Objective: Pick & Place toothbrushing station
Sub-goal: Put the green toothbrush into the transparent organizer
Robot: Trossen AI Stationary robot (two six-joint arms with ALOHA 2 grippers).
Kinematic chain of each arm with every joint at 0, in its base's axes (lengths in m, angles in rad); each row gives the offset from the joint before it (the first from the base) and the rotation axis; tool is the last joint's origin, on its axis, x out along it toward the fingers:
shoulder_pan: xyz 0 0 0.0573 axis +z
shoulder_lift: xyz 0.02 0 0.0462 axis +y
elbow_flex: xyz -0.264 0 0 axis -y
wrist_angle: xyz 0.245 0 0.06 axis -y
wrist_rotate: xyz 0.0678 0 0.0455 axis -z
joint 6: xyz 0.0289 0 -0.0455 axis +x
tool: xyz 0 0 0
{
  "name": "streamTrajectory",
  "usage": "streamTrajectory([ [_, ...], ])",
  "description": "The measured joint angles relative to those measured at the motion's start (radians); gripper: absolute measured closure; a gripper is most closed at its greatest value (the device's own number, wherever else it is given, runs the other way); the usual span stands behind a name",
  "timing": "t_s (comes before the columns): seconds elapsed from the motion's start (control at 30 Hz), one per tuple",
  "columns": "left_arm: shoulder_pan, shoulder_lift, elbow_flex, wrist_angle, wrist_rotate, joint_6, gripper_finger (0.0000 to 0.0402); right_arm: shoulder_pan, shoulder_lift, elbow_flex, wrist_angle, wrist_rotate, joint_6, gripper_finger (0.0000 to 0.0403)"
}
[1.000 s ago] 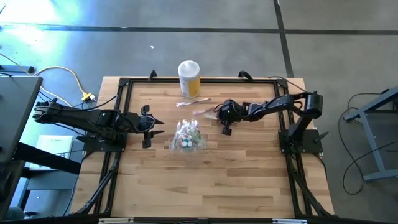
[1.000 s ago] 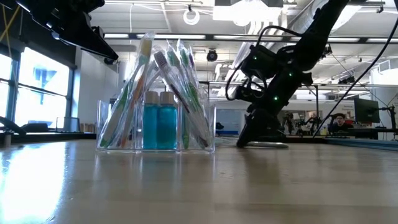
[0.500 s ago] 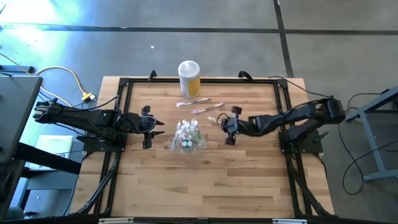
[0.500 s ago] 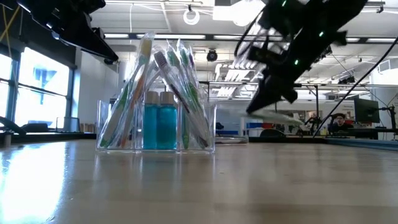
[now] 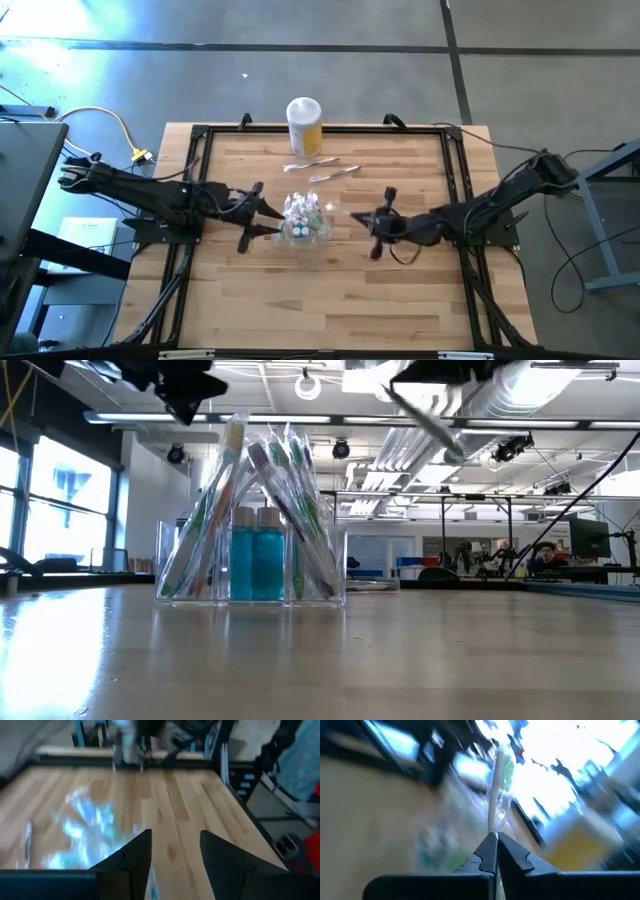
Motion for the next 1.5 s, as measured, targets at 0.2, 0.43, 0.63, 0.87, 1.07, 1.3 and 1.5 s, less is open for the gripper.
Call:
streamTrajectory([
  [0.2, -0.038, 0.167, 0.000, 0.247, -0.016, 0.110, 0.0240, 0.069, 0.021, 0.001, 0.297, -0.183, -0.140, 0.0400],
  [0.43, -0.045, 0.339, 0.000, 0.550, -0.012, 0.258, 0.0240, 0.058, 0.121, 0.002, 0.448, -0.278, -0.170, 0.0400],
  [0.63, -0.042, 0.438, 0.000, 0.727, -0.012, 0.271, 0.0240, 0.009, 0.225, 0.002, 0.530, -0.294, -0.177, 0.0400],
  [0.87, -0.042, 0.453, 0.007, 0.750, -0.040, 0.311, 0.0240, -0.051, 0.289, 0.002, 0.551, -0.352, -0.163, 0.0400],
  [1.07, -0.042, 0.453, 0.007, 0.742, -0.068, 0.338, 0.0240, -0.103, 0.301, 0.002, 0.568, -0.438, -0.118, 0.0400],
  [1.3, -0.042, 0.453, 0.007, 0.742, -0.068, 0.337, 0.0240, -0.136, 0.301, 0.002, 0.565, -0.496, -0.087, 0.0400],
  [1.5, -0.042, 0.453, 0.007, 0.795, -0.027, 0.336, 0.0240, -0.154, 0.301, 0.002, 0.527, -0.500, -0.086, 0.0400],
])
